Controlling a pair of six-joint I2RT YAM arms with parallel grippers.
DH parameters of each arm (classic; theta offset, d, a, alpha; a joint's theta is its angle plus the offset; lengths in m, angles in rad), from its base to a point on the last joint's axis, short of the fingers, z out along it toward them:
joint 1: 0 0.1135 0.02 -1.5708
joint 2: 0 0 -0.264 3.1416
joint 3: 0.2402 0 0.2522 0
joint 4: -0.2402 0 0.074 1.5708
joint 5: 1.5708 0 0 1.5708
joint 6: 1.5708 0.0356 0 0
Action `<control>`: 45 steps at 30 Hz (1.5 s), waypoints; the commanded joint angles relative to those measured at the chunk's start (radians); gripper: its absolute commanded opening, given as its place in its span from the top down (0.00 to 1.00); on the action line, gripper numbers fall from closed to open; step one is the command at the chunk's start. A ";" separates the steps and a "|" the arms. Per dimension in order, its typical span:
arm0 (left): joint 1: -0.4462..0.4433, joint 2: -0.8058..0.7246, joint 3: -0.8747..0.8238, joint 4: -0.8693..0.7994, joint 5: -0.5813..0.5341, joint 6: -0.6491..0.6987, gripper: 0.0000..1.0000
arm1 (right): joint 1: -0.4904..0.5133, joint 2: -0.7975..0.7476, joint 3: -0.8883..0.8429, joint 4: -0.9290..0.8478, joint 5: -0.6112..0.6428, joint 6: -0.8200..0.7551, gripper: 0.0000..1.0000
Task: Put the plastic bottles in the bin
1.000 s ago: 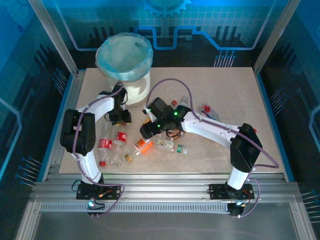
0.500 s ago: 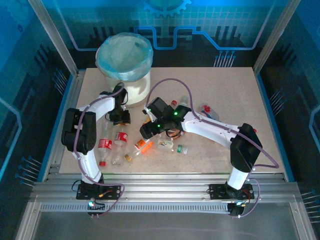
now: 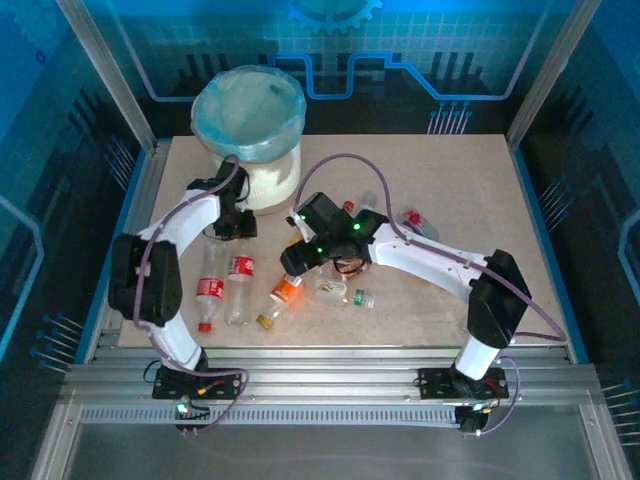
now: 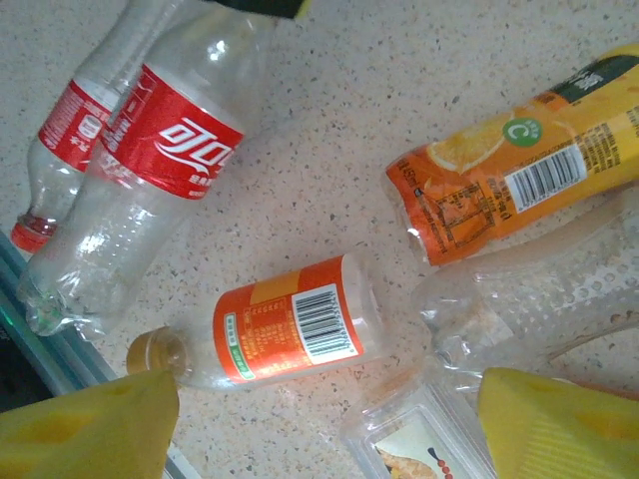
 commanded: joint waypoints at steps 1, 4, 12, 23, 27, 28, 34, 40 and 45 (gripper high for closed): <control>0.004 -0.132 -0.008 -0.032 -0.046 -0.023 0.81 | -0.002 -0.041 0.020 0.003 0.004 -0.027 0.21; 0.004 -0.229 -0.009 -0.025 -0.075 -0.028 0.85 | 0.003 -0.039 0.052 0.010 0.000 -0.044 0.21; 0.004 -0.481 0.005 -0.026 -0.112 -0.004 1.00 | 0.029 -0.067 0.095 0.016 0.013 -0.084 0.22; 0.004 -0.776 0.075 -0.004 -0.128 0.053 1.00 | 0.054 -0.183 0.051 0.149 -0.049 -0.179 0.22; 0.004 -0.808 0.148 0.005 -0.113 0.066 1.00 | 0.055 -0.234 0.040 0.208 -0.071 -0.214 0.23; 0.004 -0.813 0.166 0.013 -0.109 0.070 1.00 | 0.056 -0.247 0.036 0.226 -0.074 -0.223 0.23; 0.003 -0.808 0.254 0.110 -0.097 0.096 1.00 | 0.053 -0.291 0.061 0.281 -0.022 -0.252 0.23; 0.003 -0.722 0.324 0.272 -0.130 0.082 1.00 | 0.030 -0.278 0.177 0.236 0.065 -0.245 0.23; 0.003 -0.574 0.443 0.360 -0.139 0.067 1.00 | -0.010 -0.270 0.237 0.252 0.070 -0.247 0.23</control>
